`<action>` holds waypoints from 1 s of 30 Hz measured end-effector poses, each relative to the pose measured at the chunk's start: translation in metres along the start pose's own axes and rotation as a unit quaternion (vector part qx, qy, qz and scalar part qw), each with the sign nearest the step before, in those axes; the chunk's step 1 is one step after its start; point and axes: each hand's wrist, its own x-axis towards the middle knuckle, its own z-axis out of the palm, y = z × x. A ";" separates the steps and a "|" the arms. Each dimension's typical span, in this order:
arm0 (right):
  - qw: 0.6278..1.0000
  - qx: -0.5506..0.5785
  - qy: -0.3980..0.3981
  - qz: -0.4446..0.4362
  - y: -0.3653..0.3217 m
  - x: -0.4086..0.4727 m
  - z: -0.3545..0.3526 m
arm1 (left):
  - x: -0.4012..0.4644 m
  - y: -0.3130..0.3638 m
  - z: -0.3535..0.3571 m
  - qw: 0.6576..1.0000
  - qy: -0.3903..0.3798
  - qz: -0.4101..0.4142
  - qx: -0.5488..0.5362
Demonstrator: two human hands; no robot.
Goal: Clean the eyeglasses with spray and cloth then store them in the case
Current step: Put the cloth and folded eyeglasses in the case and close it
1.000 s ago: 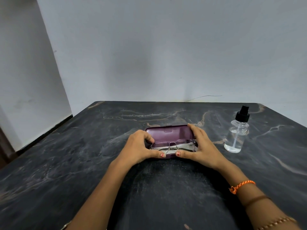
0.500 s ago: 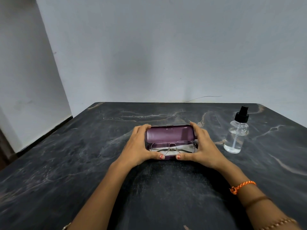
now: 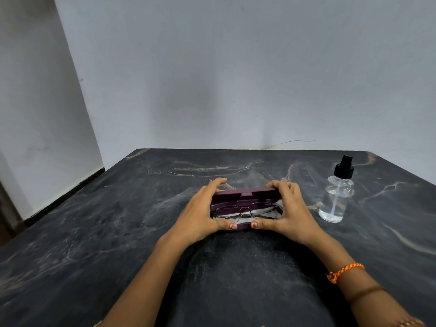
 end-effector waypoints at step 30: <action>0.969 -0.217 -0.040 -0.115 -0.002 -0.012 0.005 | 0.001 -0.004 0.017 0.951 -0.064 0.098 0.285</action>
